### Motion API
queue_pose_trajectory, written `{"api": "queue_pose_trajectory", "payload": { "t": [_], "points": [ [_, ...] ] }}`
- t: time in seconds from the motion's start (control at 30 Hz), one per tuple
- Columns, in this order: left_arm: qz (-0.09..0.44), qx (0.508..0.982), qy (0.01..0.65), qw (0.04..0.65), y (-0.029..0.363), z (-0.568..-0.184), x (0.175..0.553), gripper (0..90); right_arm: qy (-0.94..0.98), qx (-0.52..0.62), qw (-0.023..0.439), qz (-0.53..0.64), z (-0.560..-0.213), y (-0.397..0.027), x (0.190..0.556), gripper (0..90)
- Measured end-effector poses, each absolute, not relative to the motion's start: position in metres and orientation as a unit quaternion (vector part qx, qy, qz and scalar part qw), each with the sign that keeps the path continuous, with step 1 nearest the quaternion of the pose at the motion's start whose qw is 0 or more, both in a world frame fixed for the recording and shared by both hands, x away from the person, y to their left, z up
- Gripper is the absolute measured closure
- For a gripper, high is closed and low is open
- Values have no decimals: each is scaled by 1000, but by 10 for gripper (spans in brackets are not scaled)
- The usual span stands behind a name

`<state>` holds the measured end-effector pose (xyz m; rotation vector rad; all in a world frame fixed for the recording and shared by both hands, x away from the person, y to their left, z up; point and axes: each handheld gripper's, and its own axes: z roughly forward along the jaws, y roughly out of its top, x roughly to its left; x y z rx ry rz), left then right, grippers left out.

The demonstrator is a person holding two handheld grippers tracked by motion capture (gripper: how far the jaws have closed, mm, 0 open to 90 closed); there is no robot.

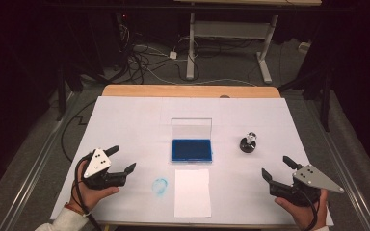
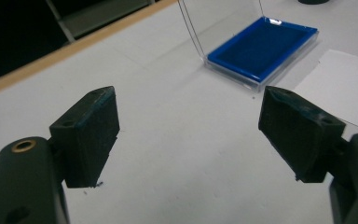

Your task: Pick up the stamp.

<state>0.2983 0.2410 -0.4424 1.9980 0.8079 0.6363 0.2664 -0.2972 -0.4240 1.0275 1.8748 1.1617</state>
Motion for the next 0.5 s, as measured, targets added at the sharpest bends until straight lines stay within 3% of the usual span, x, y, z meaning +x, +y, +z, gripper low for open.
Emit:
{"api": "queue_pose_trajectory", "payload": {
  "t": [0.5],
  "points": [
    [235,814,320,424,237,-449,298,196,756,401,314,412,-420,-302,294,207]
  ]
}}
